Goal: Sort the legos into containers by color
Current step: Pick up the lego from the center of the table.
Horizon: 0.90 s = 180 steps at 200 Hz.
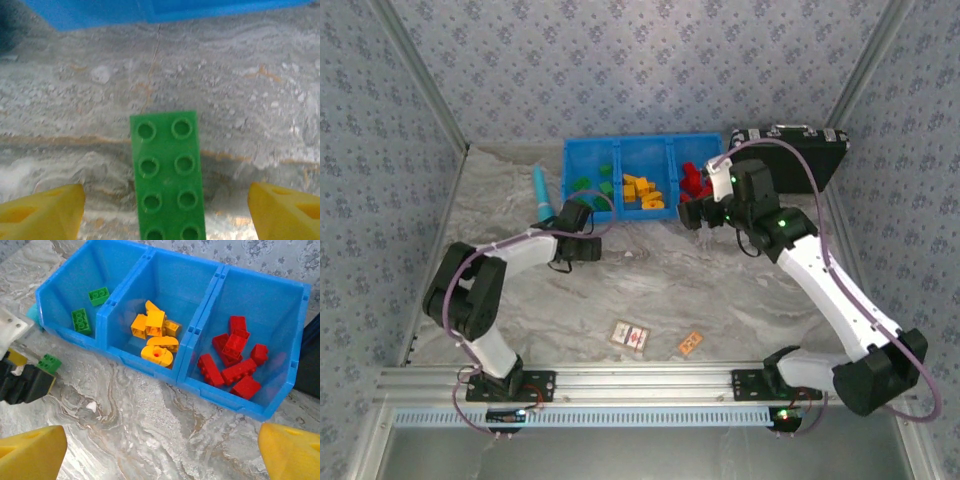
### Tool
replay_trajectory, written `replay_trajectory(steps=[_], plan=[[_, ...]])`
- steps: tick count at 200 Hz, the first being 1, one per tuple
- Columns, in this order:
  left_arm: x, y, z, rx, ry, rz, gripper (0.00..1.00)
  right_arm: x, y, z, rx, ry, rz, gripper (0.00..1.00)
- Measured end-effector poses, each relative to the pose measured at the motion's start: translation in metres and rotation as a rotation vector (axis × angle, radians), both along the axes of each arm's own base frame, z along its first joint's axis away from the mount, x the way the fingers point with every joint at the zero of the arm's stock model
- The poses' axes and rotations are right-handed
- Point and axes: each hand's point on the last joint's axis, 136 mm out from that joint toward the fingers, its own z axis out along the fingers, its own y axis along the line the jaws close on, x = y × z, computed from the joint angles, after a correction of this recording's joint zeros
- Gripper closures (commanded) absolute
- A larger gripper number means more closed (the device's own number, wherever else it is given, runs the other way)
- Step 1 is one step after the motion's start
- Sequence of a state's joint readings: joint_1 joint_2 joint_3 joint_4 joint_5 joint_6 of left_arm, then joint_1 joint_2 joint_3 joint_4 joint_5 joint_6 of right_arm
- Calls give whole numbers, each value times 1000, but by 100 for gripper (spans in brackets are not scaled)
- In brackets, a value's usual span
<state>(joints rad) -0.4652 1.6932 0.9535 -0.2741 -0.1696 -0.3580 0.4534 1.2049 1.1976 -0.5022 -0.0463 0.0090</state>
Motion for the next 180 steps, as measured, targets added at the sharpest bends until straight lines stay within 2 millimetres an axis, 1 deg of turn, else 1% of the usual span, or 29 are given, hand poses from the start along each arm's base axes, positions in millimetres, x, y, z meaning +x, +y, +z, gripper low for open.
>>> replay_trajectory(steps=[20, 42, 57, 84, 135, 167, 180], plan=[[8, -4, -6, 2, 7, 0, 22, -6, -4, -10, -5, 24, -11, 0], [12, -6, -12, 8, 19, 3, 28, -10, -9, -27, -23, 62, -30, 0], [13, -8, -14, 7, 24, 2, 32, -10, -14, -32, -37, 75, -48, 0], [12, -11, -14, 4, 26, -1, 34, -6, -21, -30, -46, 61, -79, 0], [10, -13, -15, 3, 31, 9, 48, 5, -31, -18, -52, 4, -125, 0], [9, -13, -15, 1, 33, 15, 59, 12, -37, -12, -46, -28, -146, 0], [8, -13, -15, 0, 34, 18, 61, 15, -41, -10, -41, -38, -158, 0]])
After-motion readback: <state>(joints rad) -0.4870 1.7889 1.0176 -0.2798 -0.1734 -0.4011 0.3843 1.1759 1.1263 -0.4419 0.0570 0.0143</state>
